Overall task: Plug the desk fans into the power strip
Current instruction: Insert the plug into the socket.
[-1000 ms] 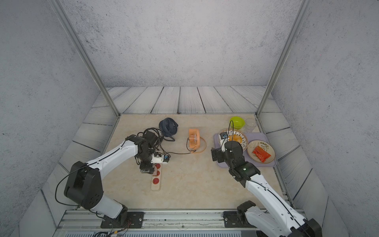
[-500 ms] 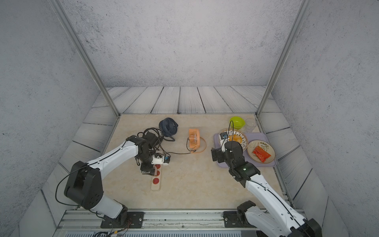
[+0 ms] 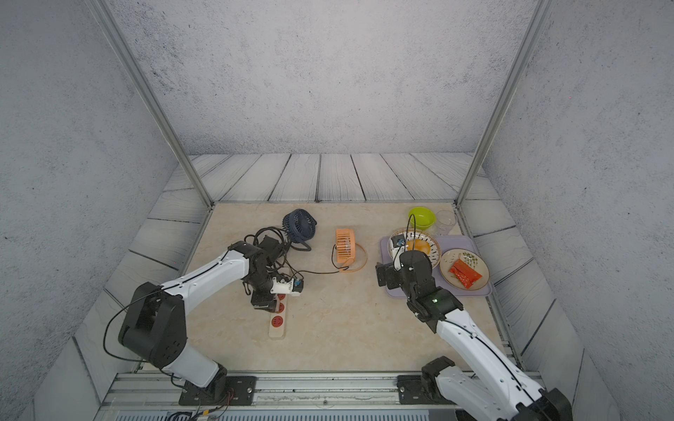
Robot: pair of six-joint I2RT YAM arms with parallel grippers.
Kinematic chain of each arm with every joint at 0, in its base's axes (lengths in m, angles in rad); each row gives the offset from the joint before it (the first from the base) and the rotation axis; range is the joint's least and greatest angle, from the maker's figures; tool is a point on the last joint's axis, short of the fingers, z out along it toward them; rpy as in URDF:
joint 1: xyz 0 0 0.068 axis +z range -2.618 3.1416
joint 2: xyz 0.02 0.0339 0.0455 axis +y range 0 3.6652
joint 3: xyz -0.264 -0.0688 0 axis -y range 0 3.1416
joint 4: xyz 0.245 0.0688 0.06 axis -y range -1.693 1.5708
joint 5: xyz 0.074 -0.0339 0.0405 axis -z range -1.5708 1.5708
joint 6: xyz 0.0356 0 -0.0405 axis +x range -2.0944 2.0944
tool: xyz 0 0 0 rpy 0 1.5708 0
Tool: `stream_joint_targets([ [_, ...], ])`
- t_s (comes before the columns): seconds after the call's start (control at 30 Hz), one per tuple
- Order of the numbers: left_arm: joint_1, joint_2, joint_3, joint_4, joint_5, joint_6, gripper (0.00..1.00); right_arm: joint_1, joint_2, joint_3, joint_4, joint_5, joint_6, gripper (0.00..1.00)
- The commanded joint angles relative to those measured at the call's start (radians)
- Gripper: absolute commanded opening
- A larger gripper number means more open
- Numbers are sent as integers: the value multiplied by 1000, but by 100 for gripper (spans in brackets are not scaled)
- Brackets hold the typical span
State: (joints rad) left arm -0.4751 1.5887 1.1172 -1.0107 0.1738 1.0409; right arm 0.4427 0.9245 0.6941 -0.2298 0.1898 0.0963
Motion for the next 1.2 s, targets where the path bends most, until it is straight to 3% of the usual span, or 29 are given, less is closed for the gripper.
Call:
stream_joint_targets([
  [0.0, -8, -4, -9, -11, 21, 1, 57, -5, -16, -12, 5, 2, 7, 99],
  [0.1, -11, -4, -8, -14, 16, 1, 48, -5, -17, -12, 4, 1, 7, 99],
  [0.33, -11, -13, -30, -6, -17, -17, 8, -7, -17, -12, 7, 0, 8, 99],
  [0.4, -11, -23, -51, 12, -26, -26, 0, -8, -15, -13, 10, 0, 8, 99],
  [0.83, -36, -161, -244, 262, -38, -61, 0, -15, -3, -12, 16, -10, 11, 99],
  [1.17, -13, 46, -124, 95, 7, -16, 0, -18, -2, -10, 13, -13, 10, 99],
])
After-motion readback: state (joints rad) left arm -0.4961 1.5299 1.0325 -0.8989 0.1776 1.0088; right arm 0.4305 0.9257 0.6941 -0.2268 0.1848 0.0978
